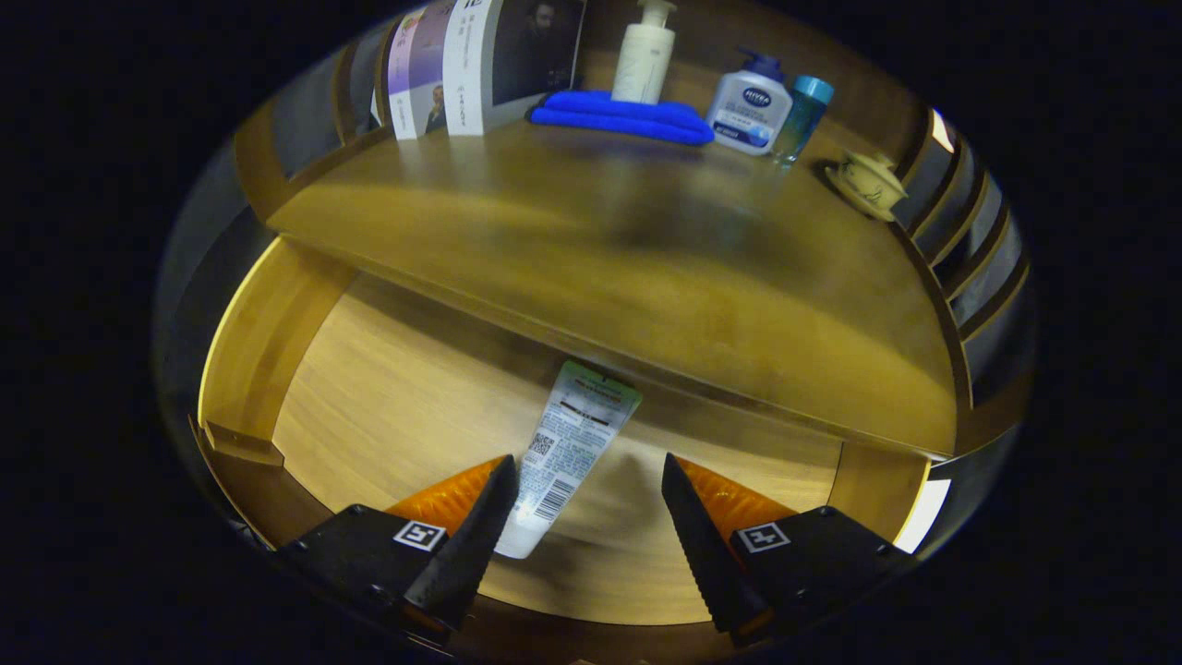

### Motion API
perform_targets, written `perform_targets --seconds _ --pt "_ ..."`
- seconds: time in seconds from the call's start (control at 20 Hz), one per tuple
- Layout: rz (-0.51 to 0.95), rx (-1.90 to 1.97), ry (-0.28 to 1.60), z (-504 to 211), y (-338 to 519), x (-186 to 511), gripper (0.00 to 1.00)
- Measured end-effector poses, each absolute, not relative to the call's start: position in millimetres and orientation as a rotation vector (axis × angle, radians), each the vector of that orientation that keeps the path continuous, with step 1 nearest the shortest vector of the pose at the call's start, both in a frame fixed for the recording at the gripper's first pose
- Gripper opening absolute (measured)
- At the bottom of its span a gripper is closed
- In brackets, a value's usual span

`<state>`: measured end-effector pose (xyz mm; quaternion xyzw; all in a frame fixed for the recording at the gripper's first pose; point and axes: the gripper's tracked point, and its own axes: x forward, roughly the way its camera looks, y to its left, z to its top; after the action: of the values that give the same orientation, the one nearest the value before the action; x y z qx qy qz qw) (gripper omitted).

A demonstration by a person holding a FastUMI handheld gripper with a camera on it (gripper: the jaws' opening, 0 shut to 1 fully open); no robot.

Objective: Pull open the drawer, take out the items inside it, and place them on the countertop above the cabinet.

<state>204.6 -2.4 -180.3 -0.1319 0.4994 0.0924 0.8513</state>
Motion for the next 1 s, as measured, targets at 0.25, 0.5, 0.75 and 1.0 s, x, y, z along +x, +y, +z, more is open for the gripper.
perform_targets --seconds 0.25,0.5,0.75,1.0 --pt "0.239 -0.299 1.146 -198.7 12.6 192.7 0.82" --pt "0.244 -0.227 1.236 -208.6 15.3 183.3 0.53" --pt "0.287 -0.254 1.217 -208.6 17.4 184.8 0.39" --pt "0.308 -0.256 1.171 -197.4 14.1 180.2 0.39"
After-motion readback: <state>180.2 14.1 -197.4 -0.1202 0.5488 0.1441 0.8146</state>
